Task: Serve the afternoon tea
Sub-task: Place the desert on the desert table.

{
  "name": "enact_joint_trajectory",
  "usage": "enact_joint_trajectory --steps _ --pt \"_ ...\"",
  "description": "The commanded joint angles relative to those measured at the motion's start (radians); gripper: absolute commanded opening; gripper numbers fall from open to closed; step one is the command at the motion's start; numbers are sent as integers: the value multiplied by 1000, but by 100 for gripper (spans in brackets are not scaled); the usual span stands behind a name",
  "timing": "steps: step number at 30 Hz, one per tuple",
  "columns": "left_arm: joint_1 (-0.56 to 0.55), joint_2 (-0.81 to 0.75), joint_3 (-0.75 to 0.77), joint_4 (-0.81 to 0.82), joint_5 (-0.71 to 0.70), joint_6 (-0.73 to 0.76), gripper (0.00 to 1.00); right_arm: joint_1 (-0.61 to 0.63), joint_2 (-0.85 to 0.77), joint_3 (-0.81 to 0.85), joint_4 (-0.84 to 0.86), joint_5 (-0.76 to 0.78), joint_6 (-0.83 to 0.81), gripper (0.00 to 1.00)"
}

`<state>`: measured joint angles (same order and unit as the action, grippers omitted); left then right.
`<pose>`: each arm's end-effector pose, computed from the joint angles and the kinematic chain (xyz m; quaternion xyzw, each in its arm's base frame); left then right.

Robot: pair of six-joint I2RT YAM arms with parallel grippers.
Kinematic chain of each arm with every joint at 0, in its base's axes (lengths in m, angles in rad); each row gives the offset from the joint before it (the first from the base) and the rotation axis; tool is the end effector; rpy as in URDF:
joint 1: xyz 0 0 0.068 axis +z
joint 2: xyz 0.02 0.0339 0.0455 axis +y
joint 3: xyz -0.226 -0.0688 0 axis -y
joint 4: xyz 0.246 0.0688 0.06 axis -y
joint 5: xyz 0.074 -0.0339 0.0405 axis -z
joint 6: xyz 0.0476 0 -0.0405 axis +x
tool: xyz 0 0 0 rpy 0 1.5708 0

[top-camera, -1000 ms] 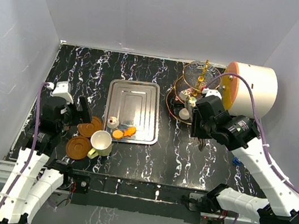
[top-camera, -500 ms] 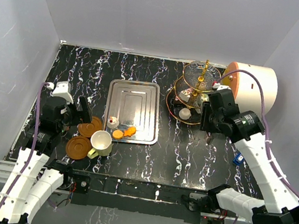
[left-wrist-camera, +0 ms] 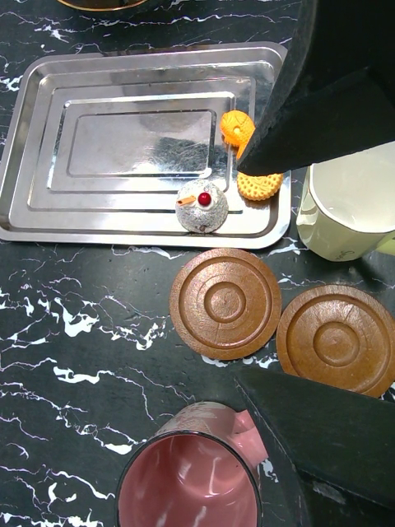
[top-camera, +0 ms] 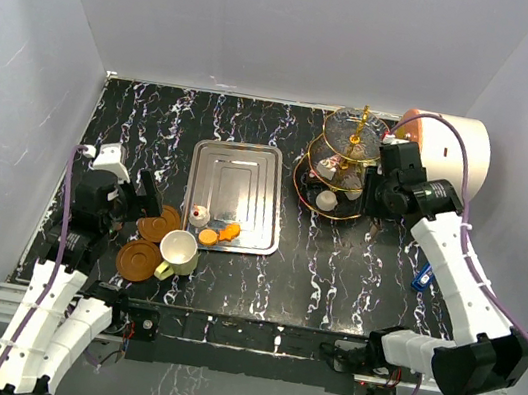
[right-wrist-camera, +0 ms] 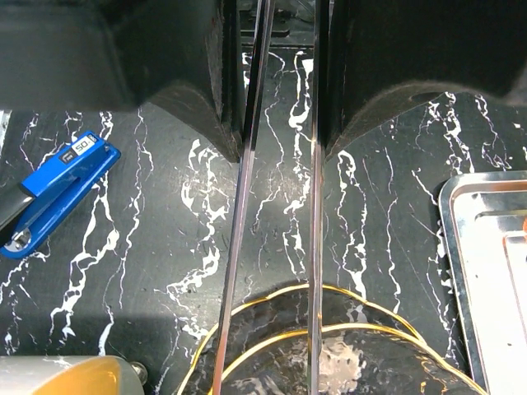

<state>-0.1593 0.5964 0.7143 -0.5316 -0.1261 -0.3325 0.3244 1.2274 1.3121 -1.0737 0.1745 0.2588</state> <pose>0.1799 -0.0228 0.2802 -0.1066 0.8295 -0.0817 0.5421 0.2400 0.0720 0.3059 -0.0063 0.9546 0.0022 0.2977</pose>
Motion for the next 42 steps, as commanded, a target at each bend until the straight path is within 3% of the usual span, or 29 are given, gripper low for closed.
enact_joint_trajectory --steps 1,21,33,42 --pt "-2 6 22 6 8 9 99 -5 13 17 86 -18 -36 26" --pt "-2 19 23 7 10 9 99 -5 31 -8 102 45 -33 43" --pt "-2 19 22 7 10 10 99 -5 6 24 70 12 -26 44" --pt "-2 21 23 7 13 10 99 -5 -87 -20 40 -117 -1 43"
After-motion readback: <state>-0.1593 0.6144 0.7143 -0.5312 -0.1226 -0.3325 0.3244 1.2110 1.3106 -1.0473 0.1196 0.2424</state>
